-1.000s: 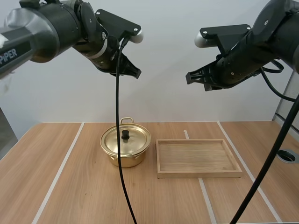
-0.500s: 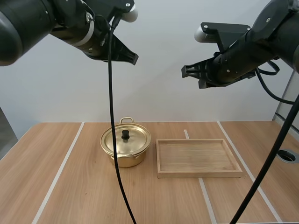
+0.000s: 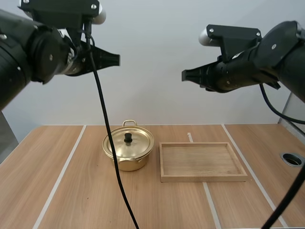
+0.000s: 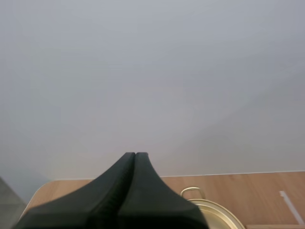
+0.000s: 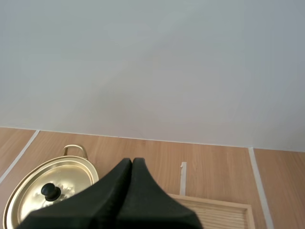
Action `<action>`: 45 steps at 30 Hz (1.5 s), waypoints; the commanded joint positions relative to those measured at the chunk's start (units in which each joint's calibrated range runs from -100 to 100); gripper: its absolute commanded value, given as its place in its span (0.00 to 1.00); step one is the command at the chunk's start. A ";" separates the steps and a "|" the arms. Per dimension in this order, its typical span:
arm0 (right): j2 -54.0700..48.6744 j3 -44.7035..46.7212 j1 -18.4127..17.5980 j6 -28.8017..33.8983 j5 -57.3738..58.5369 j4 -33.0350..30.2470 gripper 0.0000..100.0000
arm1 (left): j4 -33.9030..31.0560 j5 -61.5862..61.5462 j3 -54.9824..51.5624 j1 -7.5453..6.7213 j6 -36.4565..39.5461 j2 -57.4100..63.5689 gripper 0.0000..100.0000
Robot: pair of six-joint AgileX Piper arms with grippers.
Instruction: Open the pot, put the grape inside, and close it
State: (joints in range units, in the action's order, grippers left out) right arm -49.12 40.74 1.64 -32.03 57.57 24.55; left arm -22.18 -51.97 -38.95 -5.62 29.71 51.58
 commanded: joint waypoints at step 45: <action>-40.03 32.81 -1.64 1.44 -11.35 -14.21 0.00 | -11.24 13.41 -46.22 2.97 7.47 48.42 0.00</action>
State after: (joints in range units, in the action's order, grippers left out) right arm -88.60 73.46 -0.28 -29.79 48.42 10.77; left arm -34.68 -41.30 -81.57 -3.07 37.19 99.76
